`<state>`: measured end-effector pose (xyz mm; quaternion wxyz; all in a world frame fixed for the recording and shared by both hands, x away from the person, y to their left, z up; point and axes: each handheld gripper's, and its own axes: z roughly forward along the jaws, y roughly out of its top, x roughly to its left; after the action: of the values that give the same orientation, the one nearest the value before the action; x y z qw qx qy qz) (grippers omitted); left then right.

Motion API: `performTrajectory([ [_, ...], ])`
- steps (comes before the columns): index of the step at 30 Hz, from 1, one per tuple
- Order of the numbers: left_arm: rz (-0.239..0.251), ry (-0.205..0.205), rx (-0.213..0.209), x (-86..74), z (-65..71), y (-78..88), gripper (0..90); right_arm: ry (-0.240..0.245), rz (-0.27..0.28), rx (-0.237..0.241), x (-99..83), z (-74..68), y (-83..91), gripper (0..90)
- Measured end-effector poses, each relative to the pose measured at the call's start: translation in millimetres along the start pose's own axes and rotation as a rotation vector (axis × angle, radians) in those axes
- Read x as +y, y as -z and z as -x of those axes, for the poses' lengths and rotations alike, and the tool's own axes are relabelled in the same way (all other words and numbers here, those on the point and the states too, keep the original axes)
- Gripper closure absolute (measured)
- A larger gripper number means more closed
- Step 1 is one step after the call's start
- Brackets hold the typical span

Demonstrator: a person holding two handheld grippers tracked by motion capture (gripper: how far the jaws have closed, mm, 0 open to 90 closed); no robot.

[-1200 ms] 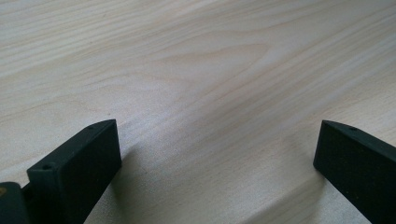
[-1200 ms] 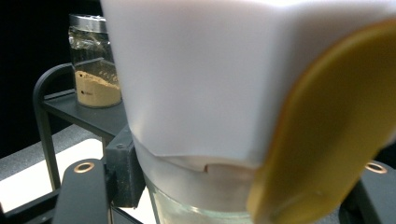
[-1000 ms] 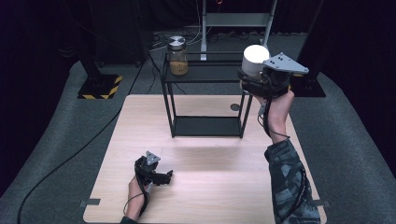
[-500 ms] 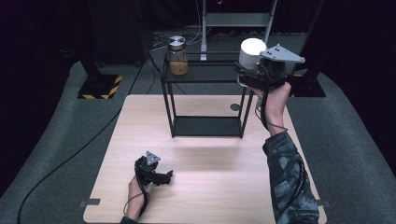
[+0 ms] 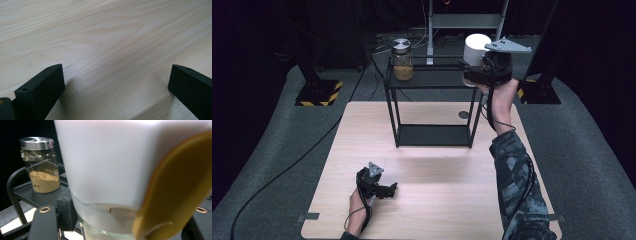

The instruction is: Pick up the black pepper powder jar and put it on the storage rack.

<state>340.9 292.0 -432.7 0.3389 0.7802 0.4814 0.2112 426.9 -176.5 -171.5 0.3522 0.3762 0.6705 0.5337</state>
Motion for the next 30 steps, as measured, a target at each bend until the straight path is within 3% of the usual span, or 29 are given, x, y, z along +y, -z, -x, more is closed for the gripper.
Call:
performTrajectory([
  [7,0.001,-0.001,-0.001,-0.1,-0.2,0.0,0.0,-0.020,-0.036,0.000,7.5,2.8,-17.7,29.8],
  [19,-0.001,-0.006,-0.007,0.1,-0.9,0.1,0.0,-0.062,-0.103,-0.043,11.1,7.3,-43.9,29.8],
  [22,-0.001,-0.007,-0.007,0.1,-0.9,0.1,0.0,-0.092,-0.083,-0.043,5.0,10.7,-45.4,29.9],
  [30,-0.001,-0.006,-0.007,0.0,-0.7,0.2,0.0,-0.074,-0.067,-0.047,0.8,7.9,-46.6,29.8],
])
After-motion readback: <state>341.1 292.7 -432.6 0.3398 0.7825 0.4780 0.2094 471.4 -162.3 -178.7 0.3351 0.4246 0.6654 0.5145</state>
